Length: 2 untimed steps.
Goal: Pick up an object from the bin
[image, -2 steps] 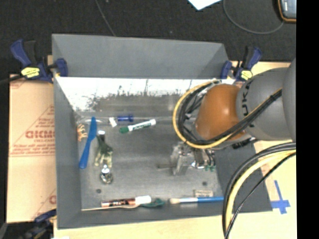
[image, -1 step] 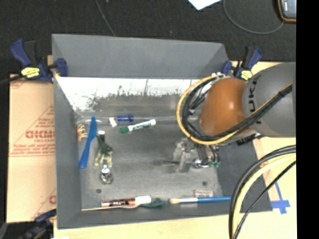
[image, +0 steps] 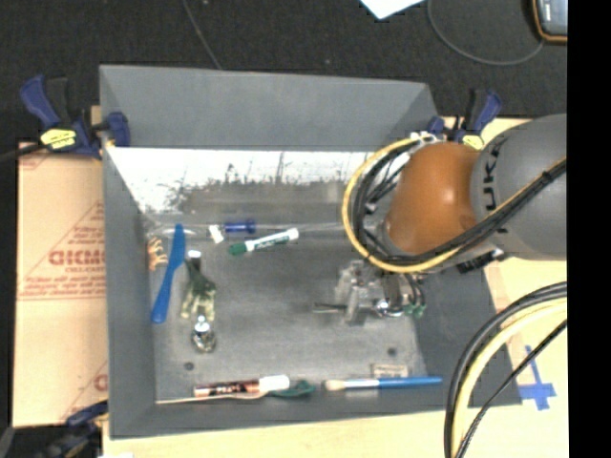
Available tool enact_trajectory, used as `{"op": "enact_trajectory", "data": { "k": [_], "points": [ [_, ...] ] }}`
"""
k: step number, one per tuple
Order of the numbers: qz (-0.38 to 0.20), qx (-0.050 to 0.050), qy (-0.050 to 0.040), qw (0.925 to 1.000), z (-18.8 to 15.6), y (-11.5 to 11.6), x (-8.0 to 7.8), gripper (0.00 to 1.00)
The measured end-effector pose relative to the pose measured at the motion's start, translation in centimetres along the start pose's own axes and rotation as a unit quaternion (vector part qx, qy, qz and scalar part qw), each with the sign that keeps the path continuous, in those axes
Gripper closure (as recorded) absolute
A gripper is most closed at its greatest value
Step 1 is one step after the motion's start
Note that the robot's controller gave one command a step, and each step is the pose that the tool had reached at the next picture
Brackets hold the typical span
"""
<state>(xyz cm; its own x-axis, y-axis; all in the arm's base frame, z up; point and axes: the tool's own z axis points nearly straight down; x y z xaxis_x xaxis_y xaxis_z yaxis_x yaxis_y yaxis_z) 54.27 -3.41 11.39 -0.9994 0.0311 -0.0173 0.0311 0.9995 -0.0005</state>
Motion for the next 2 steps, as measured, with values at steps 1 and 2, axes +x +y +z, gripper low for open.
{"op": "enact_trajectory", "data": {
  "k": [1,2],
  "points": [
    [0.0,0.0,0.0014,1.0,-1.7,0.0,0.0,1.0],
    [0.001,0.0,-0.0002,1.0,-3.5,0.0,-0.1,1.0]
  ]
}}
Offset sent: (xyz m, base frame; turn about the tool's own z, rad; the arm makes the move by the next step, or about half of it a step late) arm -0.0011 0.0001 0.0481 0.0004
